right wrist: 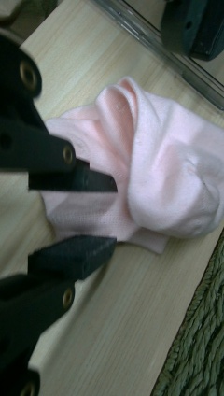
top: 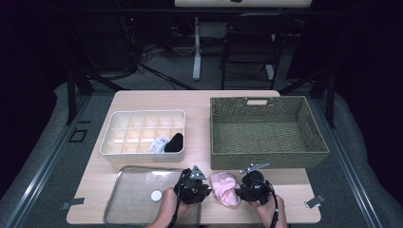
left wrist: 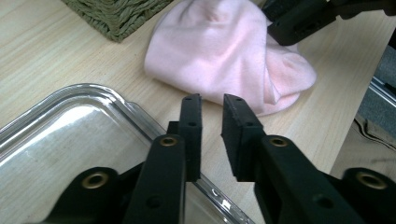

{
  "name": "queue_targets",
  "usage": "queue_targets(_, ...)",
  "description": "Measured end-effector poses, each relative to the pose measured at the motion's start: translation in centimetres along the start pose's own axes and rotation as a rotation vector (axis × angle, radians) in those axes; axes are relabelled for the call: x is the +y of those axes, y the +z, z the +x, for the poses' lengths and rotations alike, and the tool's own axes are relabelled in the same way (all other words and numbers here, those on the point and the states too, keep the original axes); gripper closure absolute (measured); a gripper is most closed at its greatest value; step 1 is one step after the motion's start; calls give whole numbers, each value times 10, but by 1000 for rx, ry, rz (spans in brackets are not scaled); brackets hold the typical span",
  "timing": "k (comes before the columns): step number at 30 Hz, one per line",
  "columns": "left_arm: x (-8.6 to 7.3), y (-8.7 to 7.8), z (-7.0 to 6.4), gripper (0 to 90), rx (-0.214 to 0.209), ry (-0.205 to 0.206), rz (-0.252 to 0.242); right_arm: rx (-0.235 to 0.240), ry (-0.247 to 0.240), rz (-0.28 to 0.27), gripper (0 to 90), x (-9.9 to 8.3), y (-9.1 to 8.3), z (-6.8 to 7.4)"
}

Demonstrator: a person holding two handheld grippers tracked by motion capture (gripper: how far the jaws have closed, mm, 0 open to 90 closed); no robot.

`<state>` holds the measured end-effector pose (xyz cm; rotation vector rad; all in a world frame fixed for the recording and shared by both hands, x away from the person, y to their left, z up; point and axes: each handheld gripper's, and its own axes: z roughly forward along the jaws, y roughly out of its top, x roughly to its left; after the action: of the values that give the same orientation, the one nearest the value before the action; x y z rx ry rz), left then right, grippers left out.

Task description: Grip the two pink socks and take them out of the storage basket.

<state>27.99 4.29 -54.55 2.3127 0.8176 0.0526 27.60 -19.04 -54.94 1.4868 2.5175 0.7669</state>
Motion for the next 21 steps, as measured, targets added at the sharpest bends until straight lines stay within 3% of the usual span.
queue_targets(1, 2, 1, -1, 688, 7, 6, 2, 16, 15, -7, 566, 0, 3, 0)
queue_targets(4, 10, 2, -4, 572, 21, 21, -5, 2, 31, 7, 528, 0, 8, 1)
queue_targets(9, 23, 8, -13, 460, 35, 58, -11, -12, -1, 17, 570, 0, 9, 4)
queue_targets(11, 29, 18, -18, 459, 29, 73, -6, -27, -4, 10, 634, 0, 9, 5)
queue_targets(14, 32, 25, -21, 451, 26, 83, 2, -13, 3, -15, 689, -1, 11, 7)
queue_targets(17, 36, 39, -25, 452, 37, 91, 30, -25, -9, -1, 750, -1, 10, 7)
queue_targets(21, 36, 48, -24, 522, 53, 98, 60, 0, -16, 9, 800, -1, 10, 7)
